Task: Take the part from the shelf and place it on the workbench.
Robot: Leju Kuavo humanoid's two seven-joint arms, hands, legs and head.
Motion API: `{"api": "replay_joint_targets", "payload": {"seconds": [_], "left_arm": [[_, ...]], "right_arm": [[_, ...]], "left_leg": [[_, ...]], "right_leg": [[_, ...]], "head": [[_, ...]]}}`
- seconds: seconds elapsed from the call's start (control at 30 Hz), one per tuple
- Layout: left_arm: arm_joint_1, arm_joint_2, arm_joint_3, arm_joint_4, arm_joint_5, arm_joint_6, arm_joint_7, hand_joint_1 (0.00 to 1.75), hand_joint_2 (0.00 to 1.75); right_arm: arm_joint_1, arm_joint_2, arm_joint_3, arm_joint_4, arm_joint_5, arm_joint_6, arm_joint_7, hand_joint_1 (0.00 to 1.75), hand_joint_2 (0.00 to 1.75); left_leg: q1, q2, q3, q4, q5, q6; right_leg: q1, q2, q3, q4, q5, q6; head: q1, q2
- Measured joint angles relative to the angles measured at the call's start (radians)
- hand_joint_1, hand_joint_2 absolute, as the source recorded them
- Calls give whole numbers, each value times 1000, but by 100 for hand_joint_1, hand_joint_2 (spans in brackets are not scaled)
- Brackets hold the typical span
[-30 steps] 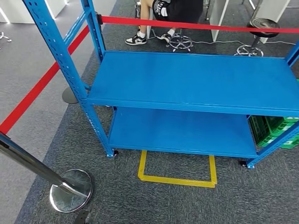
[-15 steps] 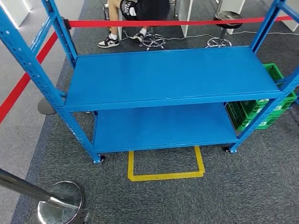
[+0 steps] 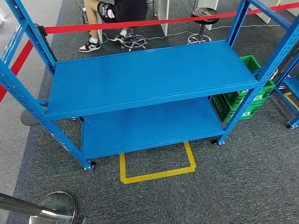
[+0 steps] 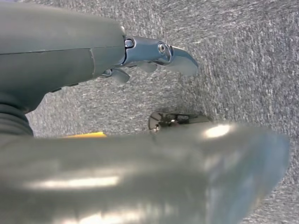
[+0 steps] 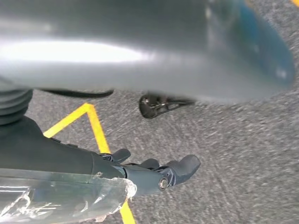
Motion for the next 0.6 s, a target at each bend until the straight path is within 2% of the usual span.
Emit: {"api": "replay_joint_targets", "payload": {"seconds": [0.03,0.07,0.13,0.17,0.2,0.23,0.3,0.37,0.5,0.6], "left_arm": [[4,1,-16,0,16,0,2,0,0],[8,4,-33,0,32,0,4,0,0],[17,11,-67,0,64,0,10,0,0],[20,14,-84,0,78,-1,13,0,0],[23,18,-102,-1,93,-1,16,0,0],[25,22,-119,-1,108,-2,19,0,0],[30,31,-157,-4,138,-3,24,0,0],[34,41,-194,-8,169,-3,30,0,0],[44,59,-268,-18,230,-5,42,0,0],[53,72,-327,-30,278,-6,51,0,0]], "right_arm": [[2,-4,27,-8,-15,-1,3,0,0],[6,-8,51,-15,-30,-1,7,0,0],[16,-16,99,-25,-60,-3,15,0,0],[21,-18,121,-28,-74,-4,18,0,0],[26,-21,144,-31,-88,-5,21,0,0],[30,-22,167,-33,-102,-6,25,0,0],[39,-26,213,-39,-131,-8,32,0,0],[48,-31,258,-45,-161,-11,38,0,0],[67,-42,346,-54,-219,-15,53,0,0],[81,-51,416,-62,-266,-18,64,0,0]], "left_leg": [[1,-3,8,-25,5,2],[1,-5,9,-32,5,5],[-1,-5,8,-34,8,9],[-2,-5,8,-34,9,12],[-3,-5,8,-34,9,15],[-4,-5,8,-34,9,17],[-6,-5,7,-34,10,22],[-7,-5,6,-34,11,25],[-8,-5,6,-33,11,27],[-7,-5,6,-34,11,27]], "right_leg": [[2,1,-3,0,0,1],[4,2,-7,-1,-1,-5],[4,0,-9,-5,-1,-27],[4,0,-8,-7,0,-34],[3,0,-7,-10,3,-32],[3,0,-5,-13,7,-25],[1,0,1,-21,14,-5],[-1,0,5,-25,17,9],[-2,0,4,-26,18,22],[-1,0,3,-25,18,24]], "head": [[-1,0],[0,0],[3,0],[3,0],[3,0],[3,0],[3,0],[3,0],[2,0],[2,0]]}}
